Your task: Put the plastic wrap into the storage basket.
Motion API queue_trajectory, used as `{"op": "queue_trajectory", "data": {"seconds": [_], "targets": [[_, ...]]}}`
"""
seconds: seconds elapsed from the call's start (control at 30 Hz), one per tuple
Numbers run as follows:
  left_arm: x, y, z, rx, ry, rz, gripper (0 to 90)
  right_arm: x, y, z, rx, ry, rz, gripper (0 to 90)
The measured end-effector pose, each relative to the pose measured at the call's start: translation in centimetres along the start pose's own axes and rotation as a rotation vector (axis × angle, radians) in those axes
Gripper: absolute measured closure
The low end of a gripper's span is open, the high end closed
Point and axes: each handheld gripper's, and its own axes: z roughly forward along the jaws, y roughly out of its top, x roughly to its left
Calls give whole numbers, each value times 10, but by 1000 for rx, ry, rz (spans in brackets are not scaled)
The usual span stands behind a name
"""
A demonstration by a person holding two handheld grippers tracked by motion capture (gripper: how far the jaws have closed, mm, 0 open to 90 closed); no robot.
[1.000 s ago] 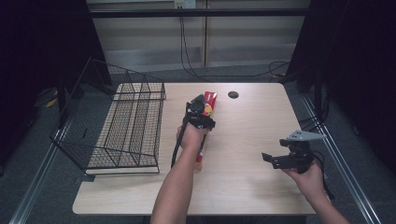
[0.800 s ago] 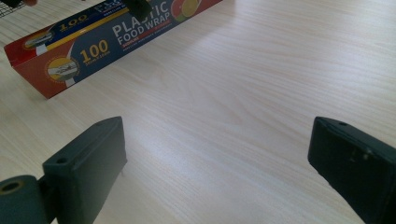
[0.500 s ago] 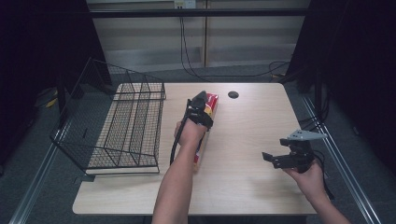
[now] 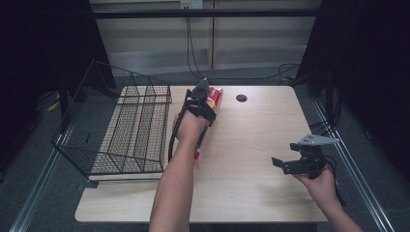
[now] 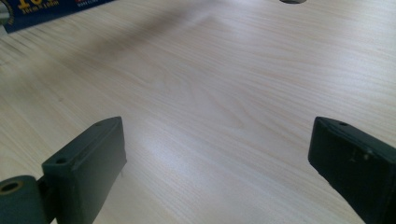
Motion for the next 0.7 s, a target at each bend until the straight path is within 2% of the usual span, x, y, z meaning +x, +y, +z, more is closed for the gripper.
{"op": "queue_trajectory", "data": {"seconds": [0.17, 0.23, 0.33, 0.4, 0.43, 0.57, 0.6, 0.63, 0.7], "targets": [[5, 1, -14, -2, 3, 5, 457, 1, 0, 0, -7, 7, -7, 38], [8, 2, -23, -1, 11, -9, 456, 1, 0, 0, -10, 10, -15, 33], [12, 2, -29, -7, 22, -9, 456, 2, 0, 1, -14, 12, -22, 25], [15, 2, -34, -4, 19, -11, 456, 2, 1, 0, -14, 17, -22, 24], [16, 2, -36, -9, 18, -27, 456, 2, 1, 0, -17, 12, -23, 25], [21, 2, -47, 2, 18, -18, 455, 2, 1, 0, -20, 17, -22, 24], [21, 2, -49, -7, 20, -34, 455, 2, 1, 0, -19, 17, -21, 24], [23, 3, -52, 1, 19, -20, 455, 2, 1, 0, -19, 18, -21, 24], [24, 3, -57, -5, 20, -35, 455, 2, 1, 0, -18, 16, -23, 24]]}}
